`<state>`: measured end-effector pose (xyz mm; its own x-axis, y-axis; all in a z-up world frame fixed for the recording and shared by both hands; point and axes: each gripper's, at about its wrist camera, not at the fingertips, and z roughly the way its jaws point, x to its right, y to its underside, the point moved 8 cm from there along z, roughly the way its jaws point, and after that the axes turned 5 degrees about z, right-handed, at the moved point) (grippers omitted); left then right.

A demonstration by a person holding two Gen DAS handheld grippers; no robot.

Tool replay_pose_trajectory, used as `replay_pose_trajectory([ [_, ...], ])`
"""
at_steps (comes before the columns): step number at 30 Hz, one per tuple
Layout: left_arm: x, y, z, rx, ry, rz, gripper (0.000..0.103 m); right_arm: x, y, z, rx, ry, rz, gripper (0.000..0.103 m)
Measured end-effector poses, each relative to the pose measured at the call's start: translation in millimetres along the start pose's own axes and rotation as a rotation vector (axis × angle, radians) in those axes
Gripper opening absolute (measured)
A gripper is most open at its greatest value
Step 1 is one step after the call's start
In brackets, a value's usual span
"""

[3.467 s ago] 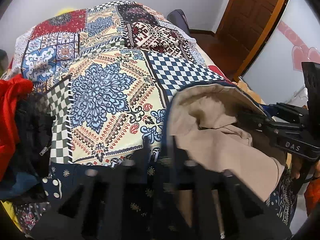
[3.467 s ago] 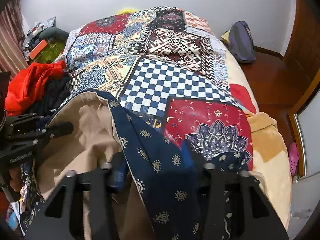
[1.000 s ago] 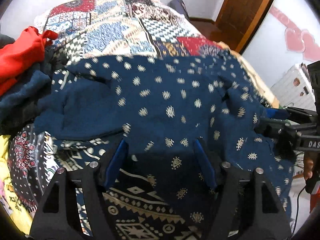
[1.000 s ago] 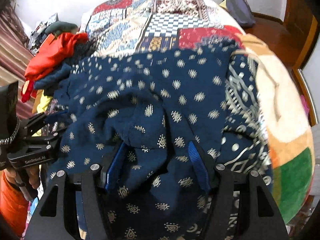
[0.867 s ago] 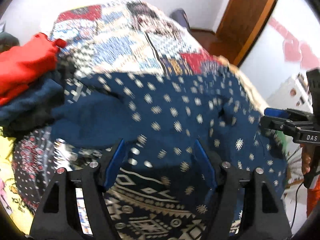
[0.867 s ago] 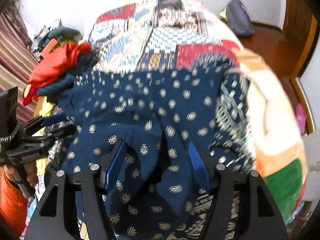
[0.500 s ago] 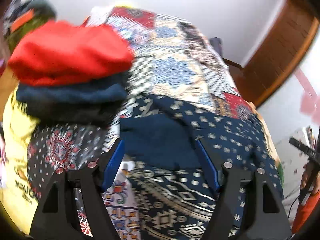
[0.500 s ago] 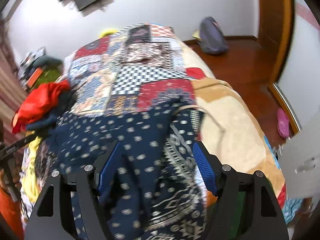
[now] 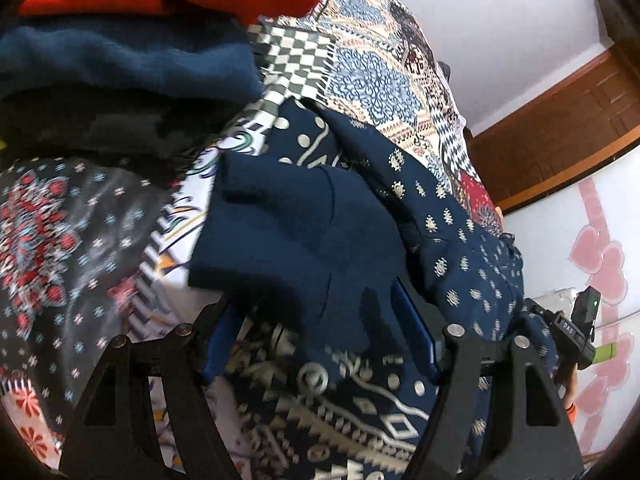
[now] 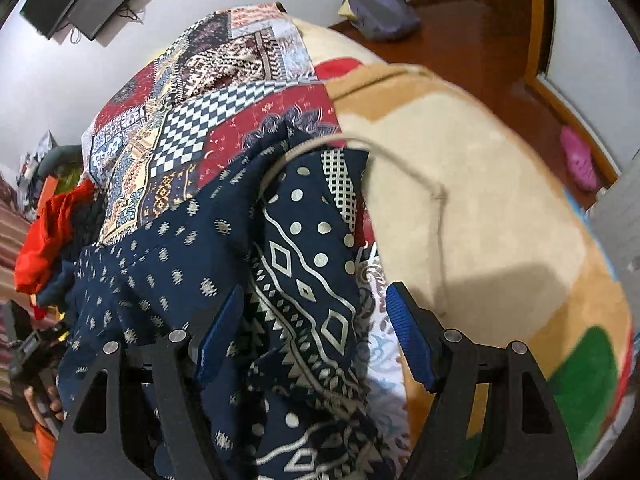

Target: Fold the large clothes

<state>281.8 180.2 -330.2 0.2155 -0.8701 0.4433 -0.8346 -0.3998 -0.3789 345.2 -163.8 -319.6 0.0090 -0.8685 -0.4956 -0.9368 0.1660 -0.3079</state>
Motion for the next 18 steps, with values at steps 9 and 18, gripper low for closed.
replay_pose_trajectory([
  [9,4.6,-23.5,25.7,0.044,-0.133,0.141,0.071,-6.5,-14.5,28.1,-0.03,-0.016,-0.03,0.05],
  [18,22.5,-49.0,22.2,0.087,-0.246,0.237,0.016,-15.2,-28.7,21.8,0.007,0.017,-0.083,0.01],
])
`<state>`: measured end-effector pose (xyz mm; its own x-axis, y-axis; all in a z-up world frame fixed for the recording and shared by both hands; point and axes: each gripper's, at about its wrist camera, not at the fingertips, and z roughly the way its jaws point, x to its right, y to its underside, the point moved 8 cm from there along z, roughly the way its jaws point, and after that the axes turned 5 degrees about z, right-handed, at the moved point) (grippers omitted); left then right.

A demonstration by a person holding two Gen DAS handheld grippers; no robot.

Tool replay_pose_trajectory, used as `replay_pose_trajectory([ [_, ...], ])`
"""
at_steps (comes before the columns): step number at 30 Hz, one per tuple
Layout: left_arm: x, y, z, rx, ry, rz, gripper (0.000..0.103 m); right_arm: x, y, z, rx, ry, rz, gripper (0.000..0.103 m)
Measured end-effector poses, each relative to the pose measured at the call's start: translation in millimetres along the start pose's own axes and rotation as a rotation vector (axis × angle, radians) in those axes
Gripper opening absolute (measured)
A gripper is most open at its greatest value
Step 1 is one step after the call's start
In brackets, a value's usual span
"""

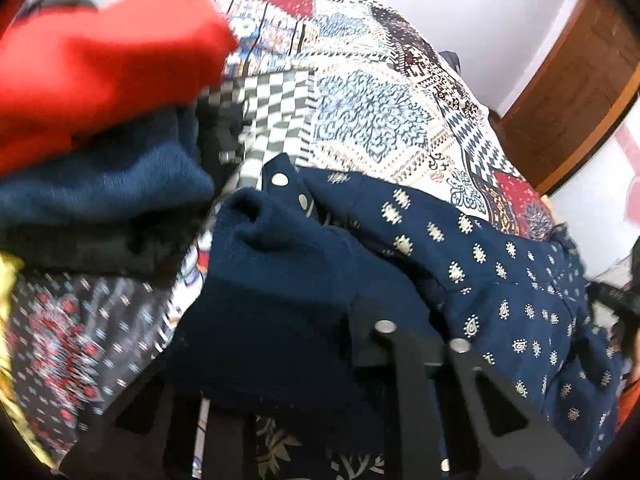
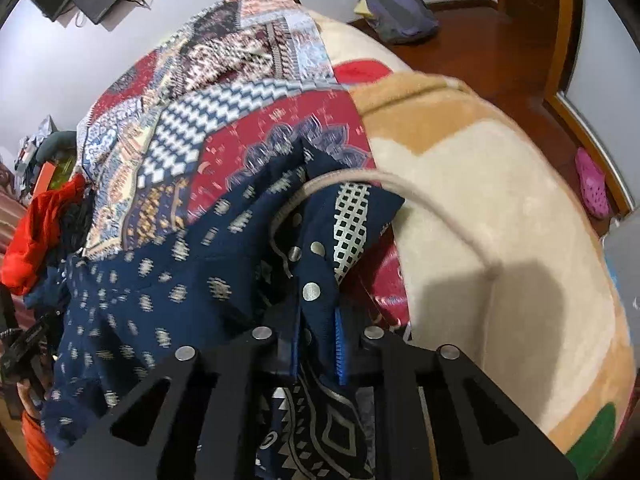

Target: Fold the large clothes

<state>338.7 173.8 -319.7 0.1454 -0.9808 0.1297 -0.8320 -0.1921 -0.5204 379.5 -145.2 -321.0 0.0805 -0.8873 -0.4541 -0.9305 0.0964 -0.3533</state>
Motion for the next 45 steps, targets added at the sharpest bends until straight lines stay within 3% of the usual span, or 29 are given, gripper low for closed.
replay_pose_trajectory([
  [11,33.5,-91.8,-66.5,0.179,0.008,0.068,0.013,-62.1,-59.3,-69.6,0.196,-0.008,-0.134,0.008],
  [18,38.6,-156.3,-73.2,0.263,-0.059,0.121,0.013,-99.1,-110.4,-67.4,0.284,0.012,-0.194,0.008],
  [24,13.0,-193.4,-17.4,0.204,-0.095,0.085,0.013,-107.1,-148.8,-26.6,0.274,0.045,-0.19,0.008],
  [29,-3.5,-189.0,29.8,0.104,-0.119,0.069,0.014,-100.0,-157.4,9.9,0.227,0.087,-0.193,0.008],
  [32,-15.2,-181.5,44.0,0.068,-0.147,0.053,0.018,-94.1,-157.9,21.0,0.222,0.128,-0.206,0.009],
  [35,-22.9,-174.8,47.4,0.042,-0.149,0.034,0.031,-89.0,-154.3,20.0,0.221,0.143,-0.227,0.011],
  [37,-27.5,-169.1,40.9,0.051,-0.17,0.026,0.045,-84.3,-152.3,13.7,0.233,0.171,-0.225,0.015],
  [40,-23.2,-162.3,21.9,0.075,-0.175,0.046,0.051,-80.0,-149.9,-7.9,0.275,0.186,-0.225,0.017],
  [41,-22.9,-161.8,16.4,0.08,-0.18,0.051,0.054,-79.4,-146.9,-17.4,0.279,0.178,-0.223,0.025],
  [42,-21.1,-160.4,8.3,0.091,-0.188,0.056,0.06,-79.4,-143.7,-26.2,0.278,0.164,-0.219,0.041],
  [44,-15.7,-156.4,-12.8,0.123,-0.2,0.066,0.065,-80.7,-138.3,-43.2,0.291,0.124,-0.216,0.056],
  [45,-12.8,-154.0,-22.1,0.132,-0.199,0.073,0.067,-82.0,-133.3,-55.2,0.306,0.104,-0.217,0.058],
])
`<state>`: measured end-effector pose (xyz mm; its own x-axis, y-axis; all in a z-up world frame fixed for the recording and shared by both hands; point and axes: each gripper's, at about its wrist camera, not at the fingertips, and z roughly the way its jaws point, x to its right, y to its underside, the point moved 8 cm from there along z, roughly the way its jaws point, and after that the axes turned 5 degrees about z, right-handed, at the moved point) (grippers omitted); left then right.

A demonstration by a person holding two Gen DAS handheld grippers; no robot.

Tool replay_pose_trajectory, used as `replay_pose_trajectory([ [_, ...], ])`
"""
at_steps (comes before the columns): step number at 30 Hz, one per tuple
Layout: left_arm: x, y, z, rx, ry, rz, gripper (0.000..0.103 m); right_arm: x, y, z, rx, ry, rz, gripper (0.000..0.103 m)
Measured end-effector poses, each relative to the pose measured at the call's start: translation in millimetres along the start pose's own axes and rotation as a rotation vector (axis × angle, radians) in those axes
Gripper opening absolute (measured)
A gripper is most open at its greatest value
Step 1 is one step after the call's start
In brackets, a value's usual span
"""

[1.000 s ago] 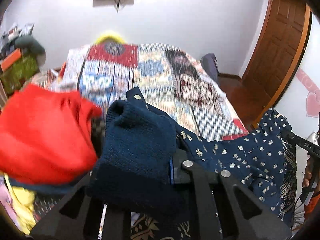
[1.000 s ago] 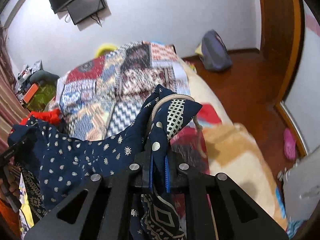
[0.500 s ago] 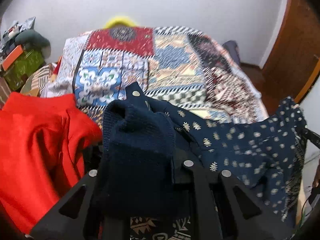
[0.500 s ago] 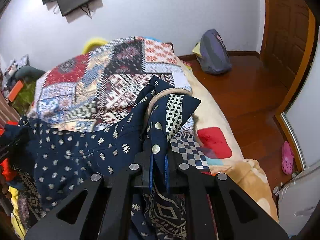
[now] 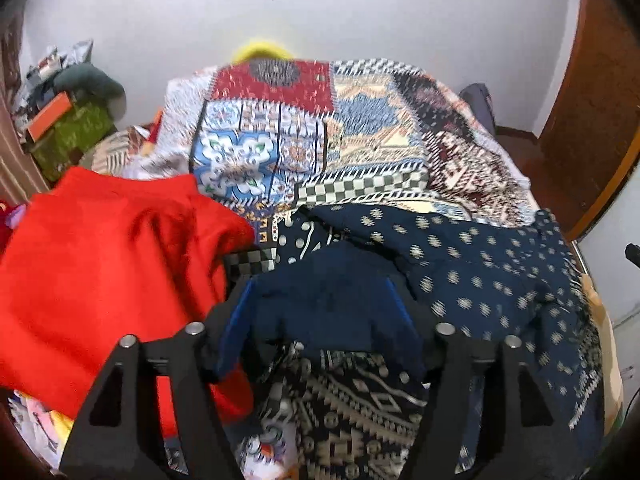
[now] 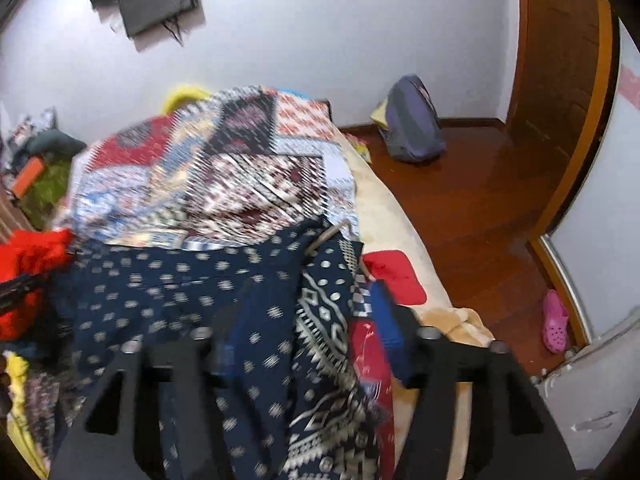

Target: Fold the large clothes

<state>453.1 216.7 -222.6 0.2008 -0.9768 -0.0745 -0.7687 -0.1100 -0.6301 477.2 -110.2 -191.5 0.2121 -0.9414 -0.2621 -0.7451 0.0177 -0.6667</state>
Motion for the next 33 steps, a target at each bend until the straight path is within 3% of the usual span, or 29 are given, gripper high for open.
replay_pose_trajectory([
  [6,7.2,21.7,-71.8,0.054,0.06,0.038,0.07,-3.8,15.1,-65.7,0.035,-0.043,-0.004,0.07],
  [10,7.2,50.6,-111.8,0.082,0.09,0.06,0.078,-5.0,30.9,-97.2,0.064,-0.054,-0.033,0.07],
  [14,8.3,84.1,-134.2,0.069,0.105,0.088,0.08,-0.4,56.5,-118.4,0.059,-0.004,-0.081,0.07],
  [21,16.4,159.9,-136.7,-0.062,0.187,0.091,0.08,1.2,117.7,-120.0,-0.037,0.008,-0.084,0.07],
  [25,24.0,210.3,-119.4,-0.186,0.264,0.038,0.08,4.9,160.2,-112.4,-0.114,0.014,-0.074,0.07],
  [29,34.9,244.5,-102.9,-0.289,0.325,0.001,0.08,10.8,198.4,-106.8,-0.185,0.014,-0.045,0.07],
  [33,45.0,266.1,-99.2,-0.328,0.394,-0.041,0.08,20.3,222.9,-101.2,-0.238,0.008,-0.009,0.07],
])
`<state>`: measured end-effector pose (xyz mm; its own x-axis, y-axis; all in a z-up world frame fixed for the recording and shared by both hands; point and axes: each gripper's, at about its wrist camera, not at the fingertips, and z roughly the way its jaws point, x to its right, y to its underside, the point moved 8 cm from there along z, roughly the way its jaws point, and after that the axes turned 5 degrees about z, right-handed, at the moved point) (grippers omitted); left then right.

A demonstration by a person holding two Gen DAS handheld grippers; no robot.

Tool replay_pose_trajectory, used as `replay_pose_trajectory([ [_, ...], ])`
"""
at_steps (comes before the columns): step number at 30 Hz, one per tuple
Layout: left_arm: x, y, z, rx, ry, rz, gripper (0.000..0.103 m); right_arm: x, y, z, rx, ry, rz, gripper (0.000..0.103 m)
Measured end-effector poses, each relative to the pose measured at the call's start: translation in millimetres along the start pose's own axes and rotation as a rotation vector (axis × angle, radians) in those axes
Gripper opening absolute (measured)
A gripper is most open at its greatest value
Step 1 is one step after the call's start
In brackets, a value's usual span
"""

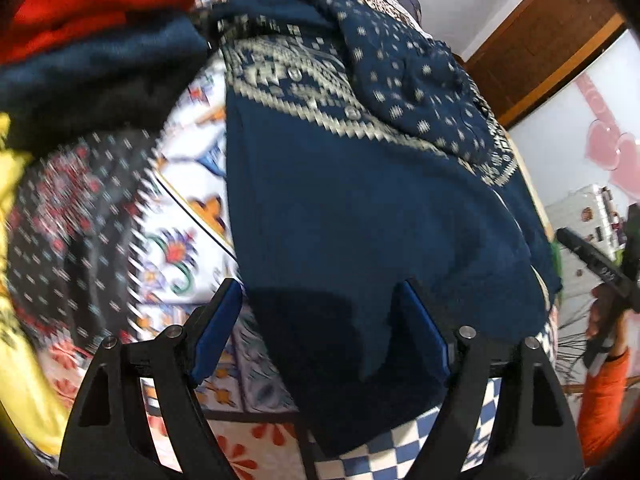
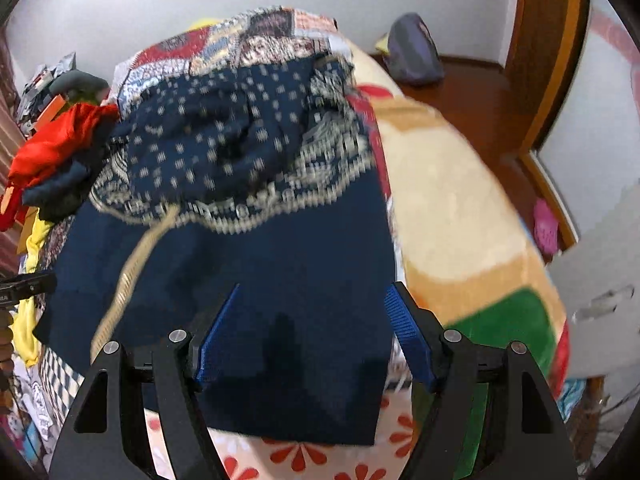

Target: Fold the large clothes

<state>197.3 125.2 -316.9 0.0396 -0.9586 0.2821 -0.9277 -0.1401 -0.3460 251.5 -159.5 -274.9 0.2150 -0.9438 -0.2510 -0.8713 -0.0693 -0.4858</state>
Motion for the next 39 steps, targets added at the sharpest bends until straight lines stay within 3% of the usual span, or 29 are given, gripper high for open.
replay_pose_trajectory([
  [2,2.7,6.6,4.2,-0.006,0.043,-0.04,0.08,6.3,9.1,3.5,-0.015,-0.001,0.012,0.07],
  [6,6.2,9.5,3.6,0.011,0.049,-0.043,0.08,21.5,17.1,8.9,-0.036,-0.018,0.08,0.07],
  [11,13.0,11.7,-1.4,0.039,0.074,-0.019,0.064,22.3,25.8,9.4,-0.046,-0.068,0.1,0.069],
  [14,14.6,12.1,-5.7,0.057,0.077,0.006,0.048,18.8,33.8,16.9,-0.077,-0.078,0.085,0.058],
  [16,19.0,11.8,-8.4,0.073,0.103,0.035,0.031,19.8,38.5,23.6,-0.082,-0.079,0.095,0.056],
  [18,23.3,10.0,-9.0,0.082,0.12,0.069,0.023,21.6,38.9,26.1,-0.07,-0.094,0.137,0.05],
  [19,24.5,8.7,-8.9,0.083,0.119,0.08,0.02,22.7,37.6,26.4,-0.067,-0.096,0.149,0.047],
  [21,26.0,4.8,-9.4,0.089,0.118,0.095,0.017,24.2,32.7,26.3,-0.065,-0.11,0.171,0.024],
  [25,29.2,-12.1,-24.1,0.132,0.114,0.103,0.014,19.0,21.5,25.3,-0.082,-0.175,0.19,0.015],
  [31,35.8,-58.0,-64.1,0.248,0.136,0.122,0.012,-0.9,-17.9,-2.6,0.004,-0.233,0.127,0.014],
  [39,41.1,-173.6,-104.5,0.392,0.116,0.098,0.011,-38.2,-137.7,-31.2,0.172,-0.25,0.007,0.013],
])
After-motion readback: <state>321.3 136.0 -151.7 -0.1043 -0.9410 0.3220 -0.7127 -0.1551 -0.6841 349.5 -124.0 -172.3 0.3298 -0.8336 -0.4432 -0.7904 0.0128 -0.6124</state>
